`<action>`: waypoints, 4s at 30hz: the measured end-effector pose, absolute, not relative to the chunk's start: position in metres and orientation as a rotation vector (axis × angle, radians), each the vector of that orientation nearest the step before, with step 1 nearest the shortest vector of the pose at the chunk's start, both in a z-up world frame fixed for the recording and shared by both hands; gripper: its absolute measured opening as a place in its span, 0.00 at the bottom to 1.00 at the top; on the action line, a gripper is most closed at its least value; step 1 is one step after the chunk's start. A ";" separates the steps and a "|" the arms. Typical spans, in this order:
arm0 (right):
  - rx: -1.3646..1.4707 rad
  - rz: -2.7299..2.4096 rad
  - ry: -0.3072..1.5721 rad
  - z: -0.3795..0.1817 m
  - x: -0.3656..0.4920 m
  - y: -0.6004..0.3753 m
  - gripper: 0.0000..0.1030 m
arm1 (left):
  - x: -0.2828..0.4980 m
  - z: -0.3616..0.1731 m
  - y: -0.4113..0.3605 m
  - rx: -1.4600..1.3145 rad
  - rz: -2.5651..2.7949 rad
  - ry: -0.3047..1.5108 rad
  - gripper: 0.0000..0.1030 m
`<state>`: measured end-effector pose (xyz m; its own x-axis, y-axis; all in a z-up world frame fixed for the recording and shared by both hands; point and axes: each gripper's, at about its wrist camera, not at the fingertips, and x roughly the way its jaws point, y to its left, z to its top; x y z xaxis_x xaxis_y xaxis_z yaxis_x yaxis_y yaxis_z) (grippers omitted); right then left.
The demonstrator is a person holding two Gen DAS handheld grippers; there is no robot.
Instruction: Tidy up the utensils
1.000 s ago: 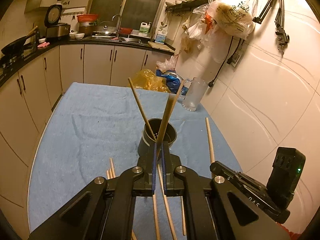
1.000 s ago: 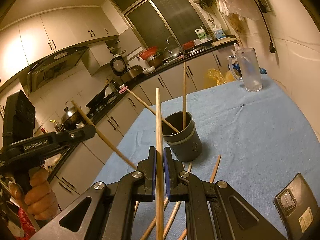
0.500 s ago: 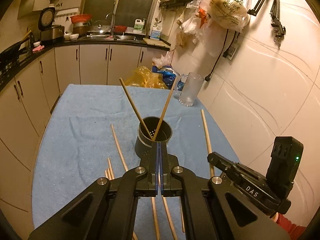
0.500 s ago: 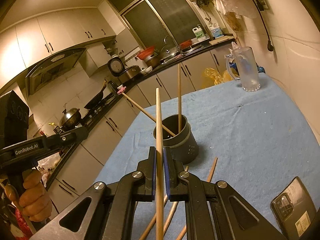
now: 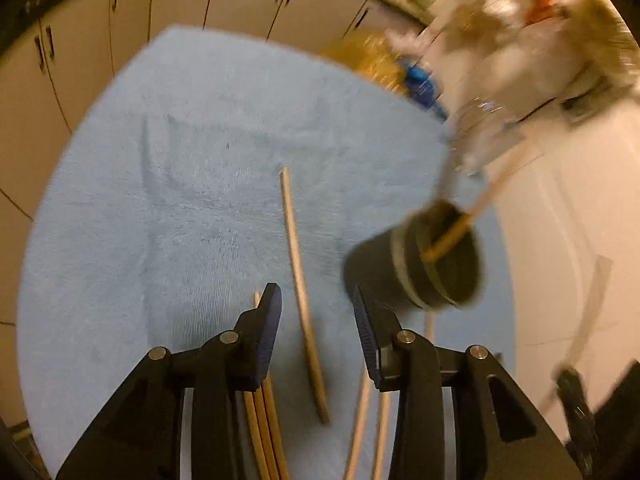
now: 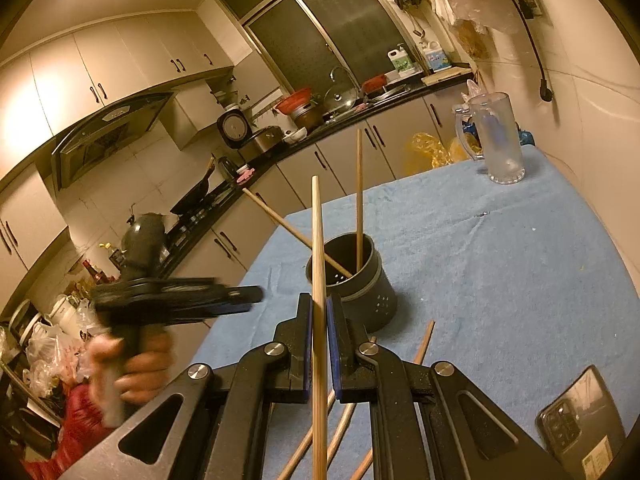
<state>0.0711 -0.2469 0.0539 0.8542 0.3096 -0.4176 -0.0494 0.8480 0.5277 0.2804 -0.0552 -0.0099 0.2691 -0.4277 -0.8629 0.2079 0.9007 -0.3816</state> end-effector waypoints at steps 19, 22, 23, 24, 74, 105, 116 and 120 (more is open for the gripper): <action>0.511 0.173 0.554 0.051 0.108 -0.265 0.08 | 0.314 -0.055 -0.078 -0.061 -0.322 1.165 0.06; 0.513 0.170 0.544 0.054 0.111 -0.264 0.08 | 0.294 -0.033 -0.058 -0.107 -0.348 1.090 0.06; 0.508 0.162 0.534 0.057 0.111 -0.264 0.08 | 0.286 -0.022 -0.051 -0.119 -0.355 1.059 0.06; 0.505 0.156 0.526 0.059 0.112 -0.263 0.08 | 0.279 -0.013 -0.046 -0.130 -0.359 1.033 0.06; 0.374 -0.036 0.308 0.089 0.223 -0.231 0.08 | 0.254 0.117 -0.096 -0.147 -0.539 0.596 0.06; 0.481 0.079 0.426 0.081 0.047 -0.243 0.28 | 0.117 0.122 -0.024 -0.142 -0.472 0.646 0.26; 0.542 0.095 0.622 0.029 0.016 -0.223 0.28 | 0.090 0.056 0.034 -0.185 -0.403 0.901 0.26; 0.581 0.078 0.673 0.014 0.023 -0.228 0.28 | 0.100 0.030 0.030 -0.165 -0.395 0.985 0.26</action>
